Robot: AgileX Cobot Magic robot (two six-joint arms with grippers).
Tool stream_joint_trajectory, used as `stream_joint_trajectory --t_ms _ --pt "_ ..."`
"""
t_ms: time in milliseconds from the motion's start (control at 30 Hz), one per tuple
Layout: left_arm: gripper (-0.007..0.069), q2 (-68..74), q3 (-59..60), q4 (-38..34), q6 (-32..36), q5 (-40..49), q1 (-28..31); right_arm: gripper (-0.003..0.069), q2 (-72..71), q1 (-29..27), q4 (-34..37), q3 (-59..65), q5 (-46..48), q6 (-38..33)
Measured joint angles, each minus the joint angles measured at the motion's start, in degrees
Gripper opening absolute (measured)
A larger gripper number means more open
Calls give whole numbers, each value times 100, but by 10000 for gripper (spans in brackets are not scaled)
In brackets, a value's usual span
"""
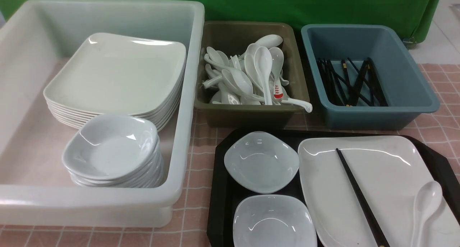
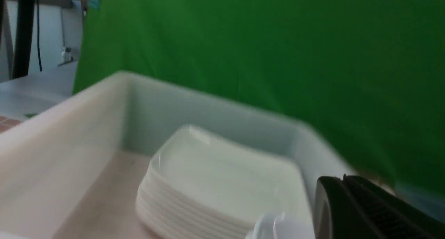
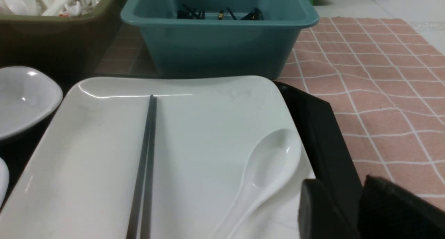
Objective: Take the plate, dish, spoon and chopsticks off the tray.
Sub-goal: Use the right arm to grab a pair of chopsticks from the plate
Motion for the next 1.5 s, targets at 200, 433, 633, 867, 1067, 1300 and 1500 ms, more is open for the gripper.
stream_joint_trajectory --t_ms 200,433,633,867,1067,1300,1500 --pt "20 0 0 -217 -236 -1427 0 247 0 0 0 0 0 0" --pt "20 -6 -71 -71 -1541 -2831 0 247 0 0 377 40 -302 354" --pt "20 580 -2056 405 -1851 -610 0 247 0 0 1427 58 -1778 2599" --pt "20 3213 -5066 1082 -1363 4628 0 245 0 8 1535 58 -2351 3495" --pt "20 5118 -5642 637 -146 6405 0 60 466 706 1271 -1302 16 2812" --pt "-5 6426 -5751 290 427 6225 -575 30 3252 1867 248 -3757 3118 1755" --pt "-11 6820 -6198 272 503 5970 -2297 30 5729 1996 -274 -4794 4222 1413"
